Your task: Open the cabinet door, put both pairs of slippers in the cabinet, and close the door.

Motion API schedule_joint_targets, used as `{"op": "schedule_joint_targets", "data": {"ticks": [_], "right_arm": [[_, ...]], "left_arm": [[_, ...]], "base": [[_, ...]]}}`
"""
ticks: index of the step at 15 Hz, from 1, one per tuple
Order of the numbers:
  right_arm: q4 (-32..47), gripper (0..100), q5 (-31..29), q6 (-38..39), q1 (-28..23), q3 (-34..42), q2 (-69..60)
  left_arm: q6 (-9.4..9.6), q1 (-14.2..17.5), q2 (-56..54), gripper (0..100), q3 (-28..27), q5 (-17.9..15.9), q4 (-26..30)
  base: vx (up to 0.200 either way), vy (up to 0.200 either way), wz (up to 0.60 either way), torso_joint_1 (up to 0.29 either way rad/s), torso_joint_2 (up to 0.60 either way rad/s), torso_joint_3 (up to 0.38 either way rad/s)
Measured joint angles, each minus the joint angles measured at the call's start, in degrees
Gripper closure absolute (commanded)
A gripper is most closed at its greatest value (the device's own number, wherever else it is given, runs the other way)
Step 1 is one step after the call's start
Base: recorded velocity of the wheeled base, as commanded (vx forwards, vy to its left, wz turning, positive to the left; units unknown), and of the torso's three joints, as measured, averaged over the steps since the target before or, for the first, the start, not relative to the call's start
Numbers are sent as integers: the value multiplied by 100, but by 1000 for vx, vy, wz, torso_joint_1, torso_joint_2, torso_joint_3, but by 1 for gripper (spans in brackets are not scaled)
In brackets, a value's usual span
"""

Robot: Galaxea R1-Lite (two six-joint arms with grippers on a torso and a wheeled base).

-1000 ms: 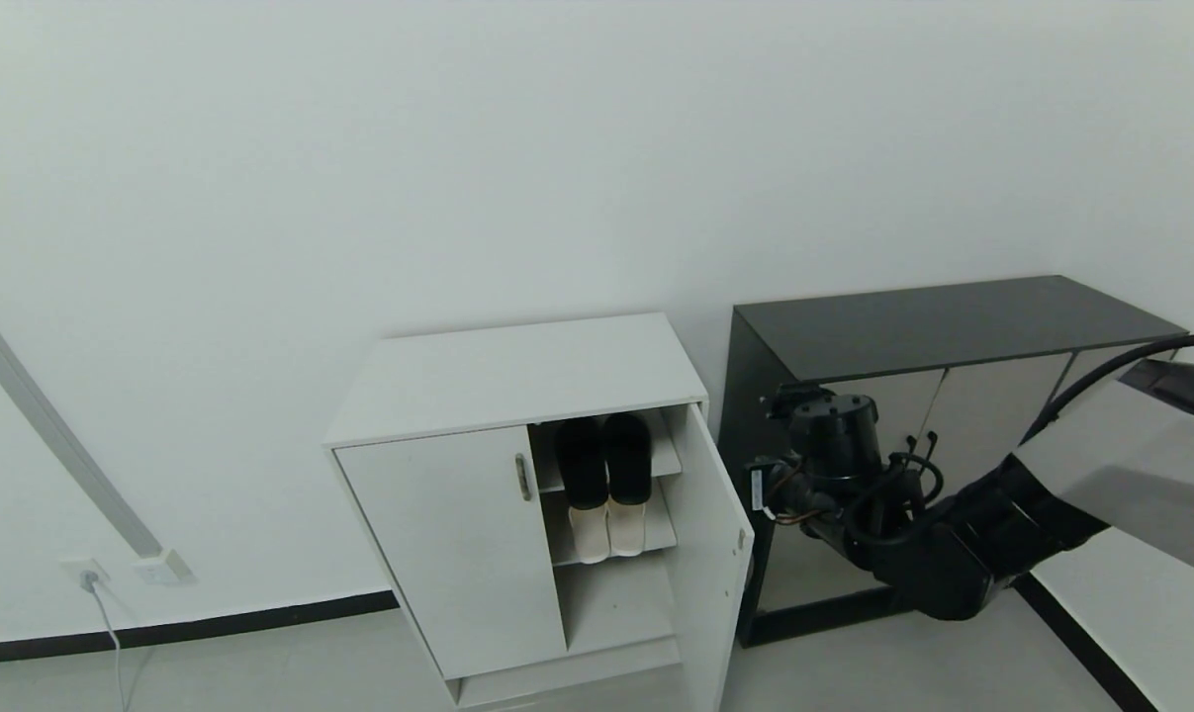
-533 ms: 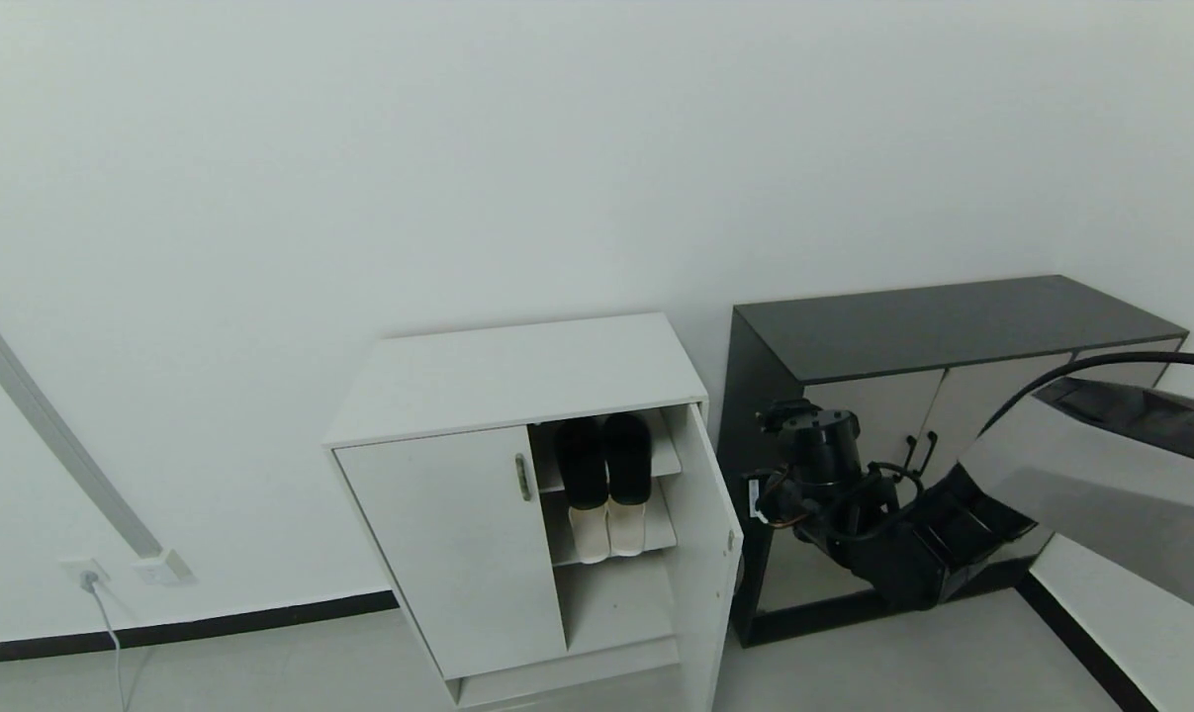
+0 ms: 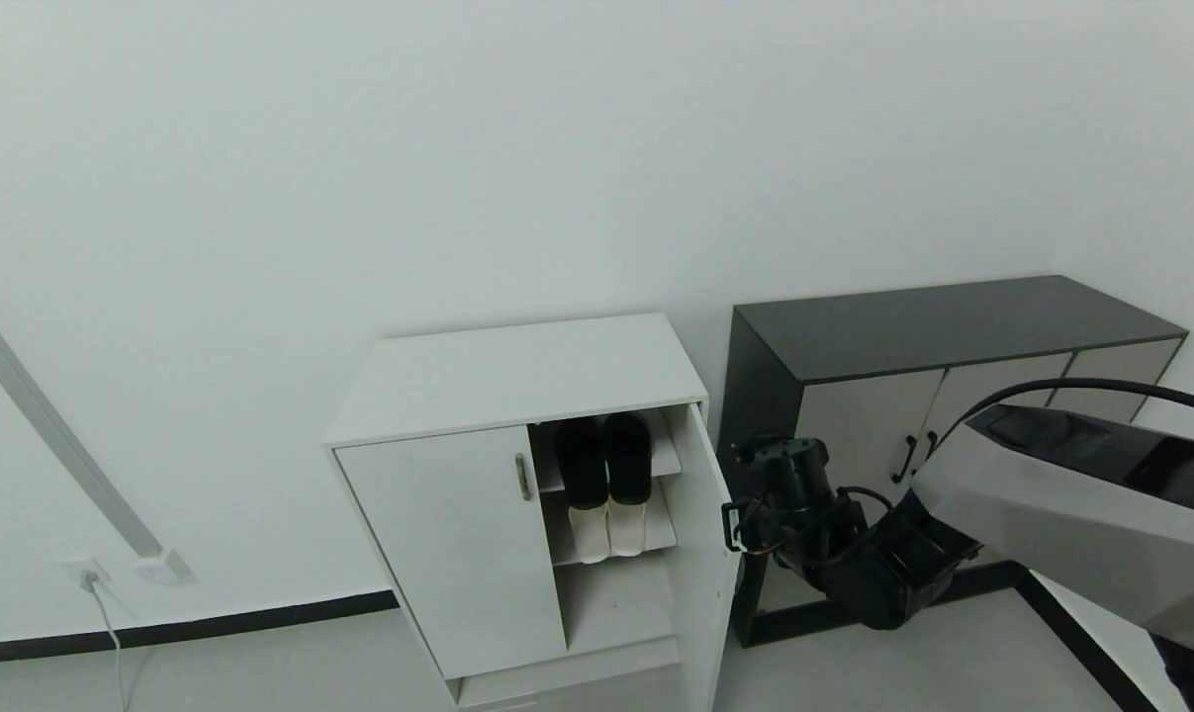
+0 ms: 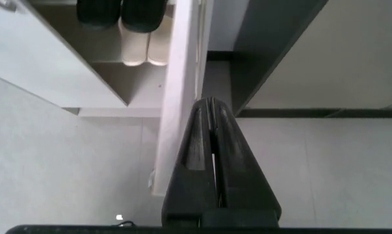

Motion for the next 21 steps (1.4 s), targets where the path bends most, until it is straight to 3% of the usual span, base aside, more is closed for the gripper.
{"op": "schedule_joint_targets", "data": {"ticks": [6,10,13,19,21], "right_arm": [[-85,100,288,213,568,141,-204],[-463,100,875,-257,811,900,-868],[-664,100,903,-315,833,1191,-1204],[-692,100,903,-322,835,1307,-1345],[-709,100,903,-374,835,1363,-1353]], "left_arm": [[-6,2,0,100,0,0,2],[-6,2,0,100,0,0,2],[-4,2,0,100,0,0,2],[-6,5,0,100,0,0,2],[-6,0,0,100,2,0,2]], "base": [[0,0,0,0,0,0],[0,0,0,0,0,0],[0,0,0,0,0,0],[0,0,600,5,6,2],[0,0,0,0,0,0]]}}
